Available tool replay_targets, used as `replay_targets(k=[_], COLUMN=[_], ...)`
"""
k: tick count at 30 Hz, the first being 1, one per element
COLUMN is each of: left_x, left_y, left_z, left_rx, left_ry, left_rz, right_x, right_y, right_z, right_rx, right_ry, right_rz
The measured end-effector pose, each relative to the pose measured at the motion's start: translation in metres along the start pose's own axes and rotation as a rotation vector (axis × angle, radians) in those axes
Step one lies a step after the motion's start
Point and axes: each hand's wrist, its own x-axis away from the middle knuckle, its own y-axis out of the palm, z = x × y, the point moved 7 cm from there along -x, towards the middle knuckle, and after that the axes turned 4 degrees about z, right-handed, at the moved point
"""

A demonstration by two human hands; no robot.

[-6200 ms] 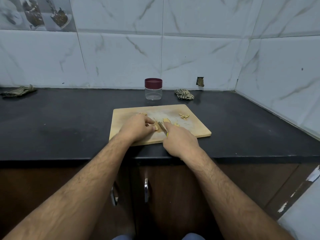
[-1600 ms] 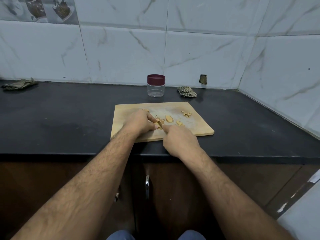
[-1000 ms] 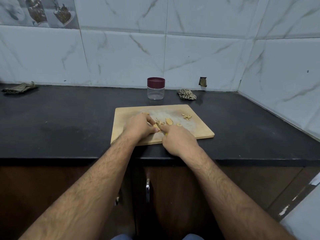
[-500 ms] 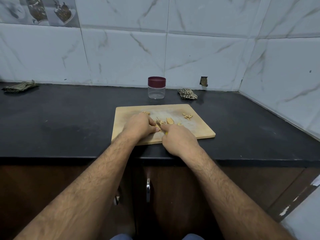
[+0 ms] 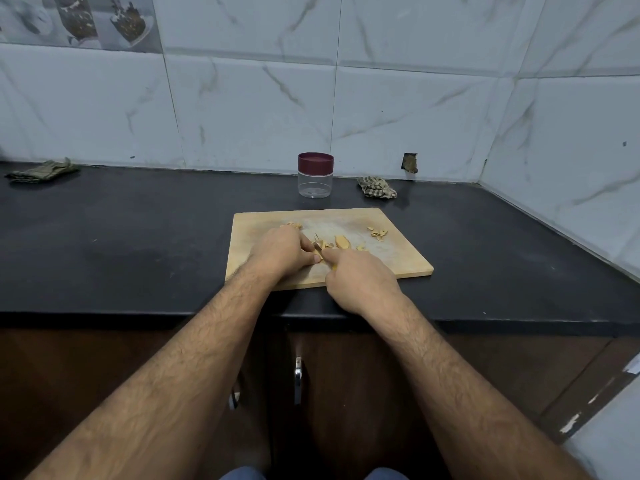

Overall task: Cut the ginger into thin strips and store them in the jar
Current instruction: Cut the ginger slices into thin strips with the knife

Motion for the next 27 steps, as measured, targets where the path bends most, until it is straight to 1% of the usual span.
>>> replay_targets(k=[7, 17, 23, 27], left_x=[0.001, 0.004, 0.007, 0.007], left_y=[-0.002, -0.006, -0.004, -0.002], left_z=[0.001, 0.006, 0.004, 0.002], left_rx=[0.026, -0.004, 0.014, -0.008], left_ry=[-0.003, -0.027, -0.055, -0.062], left_rz=[-0.013, -0.028, -0.002, -0.007], right_x=[-0.003, 0.025, 0.020, 0.016], right_y=[0.003, 0.001, 0.001, 0.000], right_z=[-0.004, 0.005, 0.008, 0.005], right_rx=[0.007, 0.059, -0.010, -0.046], right_ry=[-0.001, 0.006, 0.067, 0.055], right_rz=[-0.043, -0.036, -0.036, -0.021])
